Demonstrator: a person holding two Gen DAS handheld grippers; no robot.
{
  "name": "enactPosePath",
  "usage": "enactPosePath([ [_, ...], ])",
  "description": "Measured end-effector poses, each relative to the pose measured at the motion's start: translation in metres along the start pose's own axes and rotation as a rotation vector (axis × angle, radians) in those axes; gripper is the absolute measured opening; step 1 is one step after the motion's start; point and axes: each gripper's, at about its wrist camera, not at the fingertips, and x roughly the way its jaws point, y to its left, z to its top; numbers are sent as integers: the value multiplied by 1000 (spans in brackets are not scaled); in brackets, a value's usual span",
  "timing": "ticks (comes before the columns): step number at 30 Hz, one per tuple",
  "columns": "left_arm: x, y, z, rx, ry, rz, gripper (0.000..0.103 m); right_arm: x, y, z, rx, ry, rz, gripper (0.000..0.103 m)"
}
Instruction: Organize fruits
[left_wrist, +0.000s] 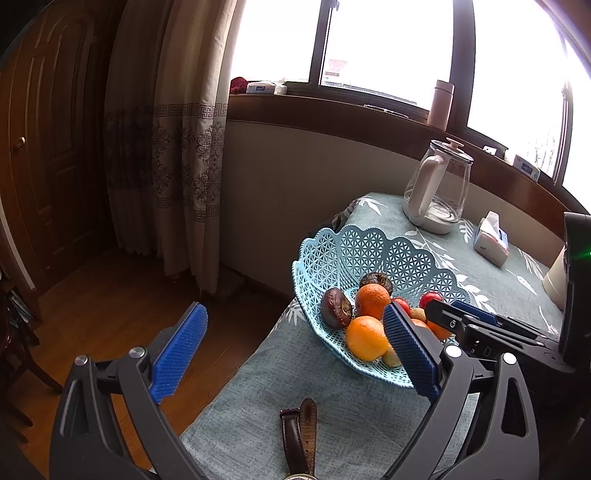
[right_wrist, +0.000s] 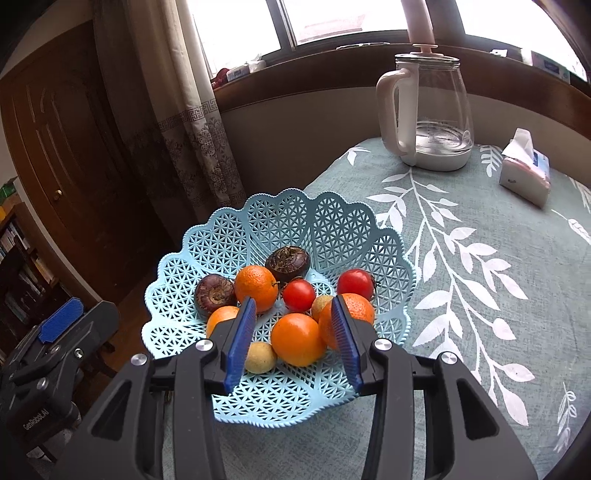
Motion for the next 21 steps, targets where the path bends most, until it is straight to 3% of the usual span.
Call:
enactPosePath([
  [7, 1, -3, -2, 1, 14, -5, 100, -17, -11, -6, 29, -29, -17, 52],
  [12, 0, -9, -4, 16, 16, -7, 100, -31, -15, -13, 14, -59, -36, 72],
  [21, -6, -18, -7, 47, 2, -9, 100, -53, -8, -30, -77, -95, -86, 85],
])
